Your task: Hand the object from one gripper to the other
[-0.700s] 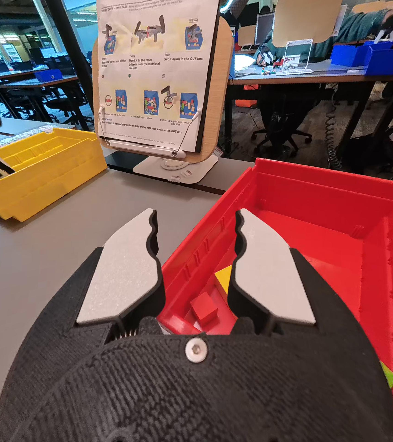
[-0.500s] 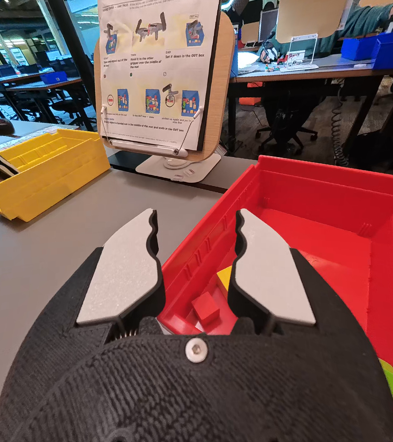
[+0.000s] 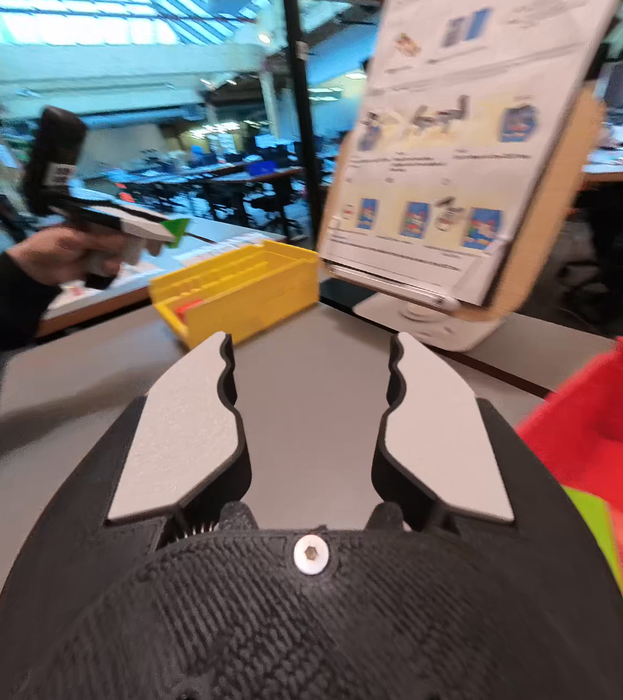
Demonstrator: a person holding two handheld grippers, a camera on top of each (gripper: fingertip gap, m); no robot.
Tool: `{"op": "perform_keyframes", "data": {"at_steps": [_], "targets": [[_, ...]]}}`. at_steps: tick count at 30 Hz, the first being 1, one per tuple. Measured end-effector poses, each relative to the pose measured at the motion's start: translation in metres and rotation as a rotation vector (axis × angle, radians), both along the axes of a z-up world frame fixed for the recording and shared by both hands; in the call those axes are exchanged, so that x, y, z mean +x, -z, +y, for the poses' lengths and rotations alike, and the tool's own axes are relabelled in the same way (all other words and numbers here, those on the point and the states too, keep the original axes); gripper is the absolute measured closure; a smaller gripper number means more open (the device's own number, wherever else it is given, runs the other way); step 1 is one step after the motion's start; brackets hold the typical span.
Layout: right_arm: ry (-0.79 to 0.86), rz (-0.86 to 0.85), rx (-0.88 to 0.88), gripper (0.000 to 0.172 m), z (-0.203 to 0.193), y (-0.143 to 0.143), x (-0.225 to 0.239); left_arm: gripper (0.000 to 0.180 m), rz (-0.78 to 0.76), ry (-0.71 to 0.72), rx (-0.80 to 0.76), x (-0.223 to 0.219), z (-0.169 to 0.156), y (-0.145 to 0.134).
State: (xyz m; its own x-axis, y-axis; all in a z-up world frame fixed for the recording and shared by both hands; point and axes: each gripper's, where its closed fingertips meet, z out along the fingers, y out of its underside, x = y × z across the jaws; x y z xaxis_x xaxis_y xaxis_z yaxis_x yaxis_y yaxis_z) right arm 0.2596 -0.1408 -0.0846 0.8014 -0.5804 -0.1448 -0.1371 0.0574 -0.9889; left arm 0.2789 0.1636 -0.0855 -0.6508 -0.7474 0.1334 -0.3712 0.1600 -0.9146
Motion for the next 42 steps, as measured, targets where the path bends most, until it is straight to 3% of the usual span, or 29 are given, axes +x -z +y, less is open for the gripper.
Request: {"op": "perform_keyframes", "data": {"at_steps": [1, 7, 13, 25, 29, 32, 35, 38, 40, 42], "targets": [[-0.064, -0.011, 0.028, 0.090, 0.013, -0.006, -0.010, 0.147, -0.033, 0.059, -0.041, -0.013, -0.020, -0.009], [-0.406, -0.072, 0.149, 0.093, 0.078, -0.038, -0.073, 0.146, -0.150, 0.396, -0.226, -0.087, -0.119, -0.034], [-0.604, -0.137, 0.210, 0.107, 0.107, -0.055, -0.118, 0.147, -0.222, 0.581, -0.219, -0.129, -0.176, -0.029], [-0.684, -0.192, 0.188, 0.138, 0.111, -0.053, -0.133, 0.147, -0.272, 0.657, -0.182, -0.151, -0.208, -0.033], [-0.670, -0.212, 0.180, 0.140, 0.111, -0.052, -0.131, 0.146, -0.262, 0.640, -0.180, -0.148, -0.210, -0.030], [-0.591, -0.239, 0.114, 0.140, 0.109, -0.049, -0.122, 0.141, -0.282, 0.564, -0.151, -0.137, -0.207, -0.025], [-0.401, -0.254, 0.086, 0.139, 0.078, -0.053, -0.089, 0.132, -0.287, 0.498, -0.137, -0.128, -0.199, -0.021], [-0.023, -0.188, -0.024, 0.140, 0.005, -0.034, -0.026, 0.134, -0.260, 0.482, -0.158, -0.128, -0.192, -0.015], [0.231, -0.095, -0.090, 0.140, -0.059, -0.009, 0.012, 0.136, -0.240, 0.463, -0.152, -0.126, -0.186, -0.008], [0.384, 0.027, -0.112, 0.140, -0.111, 0.023, 0.033, 0.137, -0.223, 0.447, -0.152, -0.124, -0.183, -0.002]]}}
